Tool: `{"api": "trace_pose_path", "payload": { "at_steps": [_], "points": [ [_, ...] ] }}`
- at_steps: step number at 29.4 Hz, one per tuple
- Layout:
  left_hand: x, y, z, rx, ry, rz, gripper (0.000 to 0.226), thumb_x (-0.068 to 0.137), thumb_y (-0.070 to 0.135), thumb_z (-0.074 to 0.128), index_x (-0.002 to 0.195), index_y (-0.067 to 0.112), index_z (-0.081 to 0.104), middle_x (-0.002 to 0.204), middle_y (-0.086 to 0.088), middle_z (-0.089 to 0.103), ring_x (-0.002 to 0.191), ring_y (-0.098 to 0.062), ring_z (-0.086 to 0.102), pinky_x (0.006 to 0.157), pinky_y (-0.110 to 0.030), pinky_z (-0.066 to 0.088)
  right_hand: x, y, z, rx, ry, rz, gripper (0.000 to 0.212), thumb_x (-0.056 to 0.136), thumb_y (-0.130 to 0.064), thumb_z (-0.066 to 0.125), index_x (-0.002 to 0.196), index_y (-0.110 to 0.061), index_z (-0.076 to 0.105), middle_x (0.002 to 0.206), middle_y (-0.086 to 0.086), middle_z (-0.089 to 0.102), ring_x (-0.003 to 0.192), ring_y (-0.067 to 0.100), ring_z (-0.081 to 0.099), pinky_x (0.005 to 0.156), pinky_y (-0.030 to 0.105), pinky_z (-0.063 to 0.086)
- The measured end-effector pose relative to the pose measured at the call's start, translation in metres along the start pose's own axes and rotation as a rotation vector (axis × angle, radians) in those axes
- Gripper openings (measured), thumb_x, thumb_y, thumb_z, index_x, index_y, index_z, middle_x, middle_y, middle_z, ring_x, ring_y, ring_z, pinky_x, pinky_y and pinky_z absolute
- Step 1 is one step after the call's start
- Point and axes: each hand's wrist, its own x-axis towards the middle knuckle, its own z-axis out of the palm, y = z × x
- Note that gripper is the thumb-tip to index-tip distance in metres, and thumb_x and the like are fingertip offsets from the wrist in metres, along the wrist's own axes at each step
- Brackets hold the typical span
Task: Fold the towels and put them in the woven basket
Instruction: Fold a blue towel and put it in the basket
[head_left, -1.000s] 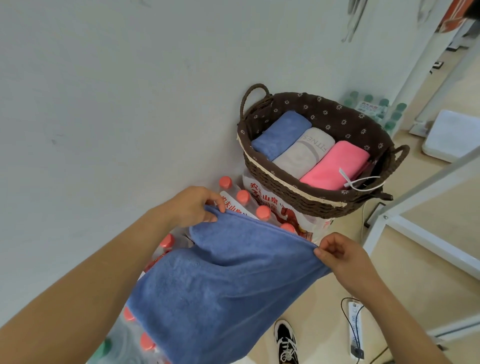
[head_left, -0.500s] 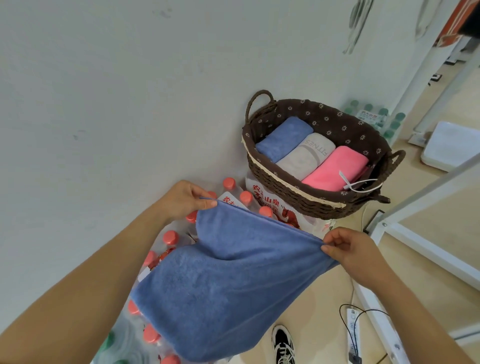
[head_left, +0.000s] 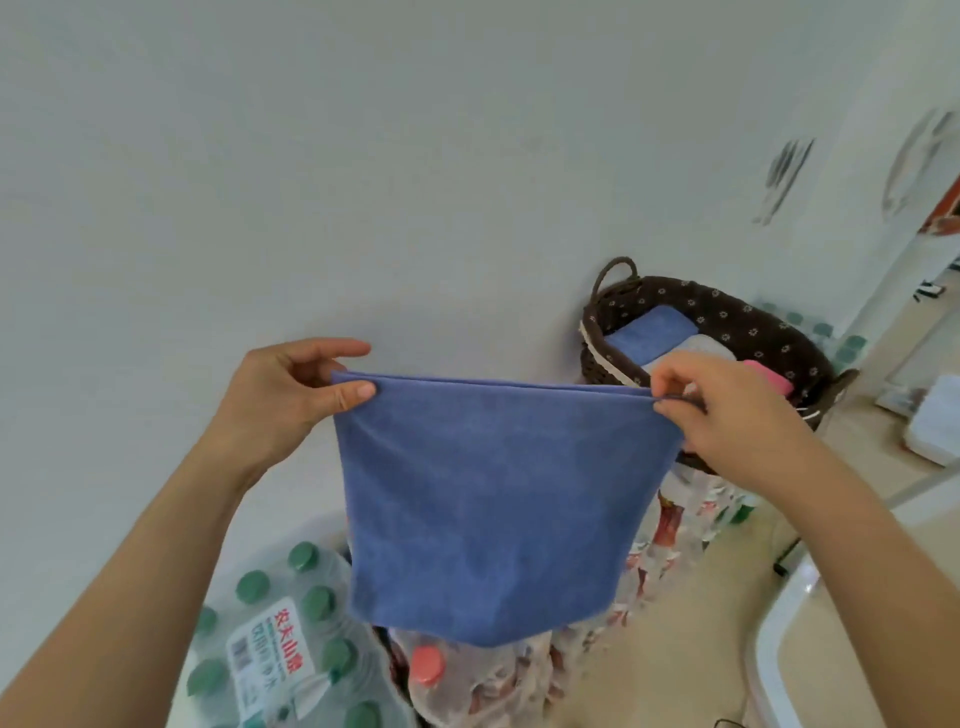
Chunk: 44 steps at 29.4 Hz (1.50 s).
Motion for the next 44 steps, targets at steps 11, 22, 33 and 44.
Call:
{"api": "trace_pose_path", "payload": {
  "at_steps": [11,22,33,44],
  "points": [
    [-0.09,0.017,-0.091,-0.2,0.039,0.14,0.041,0.053,0.057,0.083,0.073,0.021,0.077,0.079,0.002,0.074,0.075,-0.014,0.065,0.071,-0.023,0.052,0.0,-0.1,-0.048,0.122,0.103,-0.157,0.022,0.08,-0.008,0.067,0.075,-0.029,0.065,0.078,-0.012,0.067,0.074,0.001,0.06,0.07,0.021,0.045],
    [-0.117,0.006,-0.087,-0.208,0.172,0.087,0.028,0.051,0.034,0.088,0.06,0.016,0.07,0.056,-0.006,0.053,0.054,-0.016,0.04,0.051,-0.022,0.036,-0.01,-0.114,-0.044,-0.102,0.039,-0.135,0.013,0.079,-0.008,0.071,0.077,-0.021,0.071,0.076,-0.015,0.063,0.073,-0.004,0.058,0.065,0.012,0.042],
    [-0.072,-0.003,-0.06,-0.045,0.437,0.033,0.017,0.081,0.01,0.073,0.069,0.018,0.066,0.048,0.009,0.059,0.043,-0.004,0.049,0.046,-0.012,0.041,0.069,-0.109,-0.026,-0.096,0.245,-0.327,0.024,0.085,0.001,0.058,0.102,-0.013,0.066,0.092,0.004,0.063,0.085,0.02,0.058,0.083,0.031,0.047],
    [-0.156,-0.088,0.022,0.308,0.087,-0.064,0.048,0.062,-0.005,0.083,0.071,0.04,0.068,0.071,0.017,0.067,0.064,-0.002,0.059,0.06,-0.007,0.041,-0.036,0.026,0.081,-0.026,0.078,-0.302,0.012,0.079,0.002,0.061,0.085,-0.008,0.066,0.088,0.003,0.057,0.076,0.019,0.058,0.072,0.024,0.045]
  ]
}}
